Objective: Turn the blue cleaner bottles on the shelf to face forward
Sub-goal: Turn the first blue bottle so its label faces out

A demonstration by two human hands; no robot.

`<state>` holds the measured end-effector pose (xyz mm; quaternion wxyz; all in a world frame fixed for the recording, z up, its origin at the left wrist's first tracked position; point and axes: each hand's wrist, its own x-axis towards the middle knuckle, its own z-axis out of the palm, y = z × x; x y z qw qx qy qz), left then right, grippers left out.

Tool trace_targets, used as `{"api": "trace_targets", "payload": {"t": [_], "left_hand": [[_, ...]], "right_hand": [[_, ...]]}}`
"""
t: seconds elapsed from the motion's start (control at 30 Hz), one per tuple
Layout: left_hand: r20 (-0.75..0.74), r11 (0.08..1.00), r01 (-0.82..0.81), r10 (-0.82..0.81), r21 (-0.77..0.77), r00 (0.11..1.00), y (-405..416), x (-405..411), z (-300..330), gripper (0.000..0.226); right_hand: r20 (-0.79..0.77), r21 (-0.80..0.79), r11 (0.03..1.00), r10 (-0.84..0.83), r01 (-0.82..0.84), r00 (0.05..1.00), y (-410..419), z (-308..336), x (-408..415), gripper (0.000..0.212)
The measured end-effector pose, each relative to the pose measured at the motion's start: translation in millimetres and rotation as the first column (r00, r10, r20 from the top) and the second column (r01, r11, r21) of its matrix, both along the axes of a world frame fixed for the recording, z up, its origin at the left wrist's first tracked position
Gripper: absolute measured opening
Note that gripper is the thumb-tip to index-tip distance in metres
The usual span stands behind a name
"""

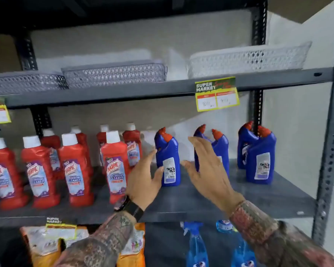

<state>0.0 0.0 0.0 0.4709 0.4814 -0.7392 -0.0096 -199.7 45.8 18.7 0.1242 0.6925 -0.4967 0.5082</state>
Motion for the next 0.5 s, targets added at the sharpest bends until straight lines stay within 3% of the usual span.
{"api": "trace_targets", "payload": {"t": [0.1, 0.2, 0.37, 0.5], "left_hand": [[-0.113, 0.964, 0.114, -0.088, 0.242, 0.99, -29, -2, -12, 0.077], [-0.167, 0.882, 0.143, -0.075, 0.449, 0.983, -52, -5, -18, 0.077], [-0.348, 0.842, 0.238, -0.064, 0.483, 0.935, -95, -6, -26, 0.076], [-0.5, 0.794, 0.399, -0.141, 0.458, 0.855, -106, -16, -30, 0.041]], "right_hand": [[0.288, 0.201, 0.969, 0.08, -0.141, 0.954, -37, -10, 8, 0.062], [0.496, 0.393, 0.881, 0.04, -0.265, 0.868, -70, -25, 13, 0.065], [0.506, 0.524, 0.81, -0.049, -0.262, 0.861, -113, -44, 9, 0.08], [0.542, 0.575, 0.75, -0.05, -0.327, 0.839, -142, -55, 6, 0.077]]}}
